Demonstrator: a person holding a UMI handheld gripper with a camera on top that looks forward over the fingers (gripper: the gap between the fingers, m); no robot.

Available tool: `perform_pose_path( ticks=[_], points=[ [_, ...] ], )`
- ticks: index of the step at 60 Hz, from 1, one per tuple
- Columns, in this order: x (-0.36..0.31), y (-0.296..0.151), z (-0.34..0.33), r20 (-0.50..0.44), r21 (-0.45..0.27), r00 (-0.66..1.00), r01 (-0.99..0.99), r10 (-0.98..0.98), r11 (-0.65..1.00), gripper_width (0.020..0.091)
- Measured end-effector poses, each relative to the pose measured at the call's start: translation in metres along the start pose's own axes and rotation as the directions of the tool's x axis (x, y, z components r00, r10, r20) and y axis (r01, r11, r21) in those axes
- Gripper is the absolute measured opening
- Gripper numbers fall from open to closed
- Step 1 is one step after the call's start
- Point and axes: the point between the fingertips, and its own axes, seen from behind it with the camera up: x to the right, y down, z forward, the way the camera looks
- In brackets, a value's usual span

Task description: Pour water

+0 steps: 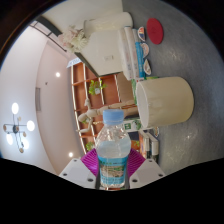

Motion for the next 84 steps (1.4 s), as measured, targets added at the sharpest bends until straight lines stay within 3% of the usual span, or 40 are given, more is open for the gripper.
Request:
perform_pose_path(
  ticks=[11,17,29,37,45,52,60,65,84],
  points=[
    [-0.002,-0.012,0.007,0.021,0.026,0.968,-0.249,0.248,0.968,0.0331],
    [0.009,-0.011,0.008,-0.013,0.026,0.965,-0.263,0.264,0.964,0.0331],
    [0.008,-0.002,0.003,-0.035,-0.005,0.985,-0.170,0.170,0.985,0.0331],
    [-0.011,0.000,-0.004,-0.068,-0.041,0.983,0.167,-0.169,0.985,0.0330],
    [-0.025,-0.027,-0.004,-0.165,-0.122,0.714,0.670,-0.680,0.732,0.0332],
    [-0.046,-0.072,-0.004,-0.243,-0.174,0.331,0.910,-0.912,0.377,0.0333],
    [-0.059,-0.142,-0.008,-0.348,-0.238,-0.005,0.968,-0.938,0.083,0.0331],
    [-0.060,-0.177,-0.013,-0.398,-0.289,-0.128,0.957,-0.908,-0.008,0.0331],
    [0.026,-0.295,-0.030,-0.467,-0.418,-0.216,0.909,-0.857,-0.001,0.0331]
  ],
)
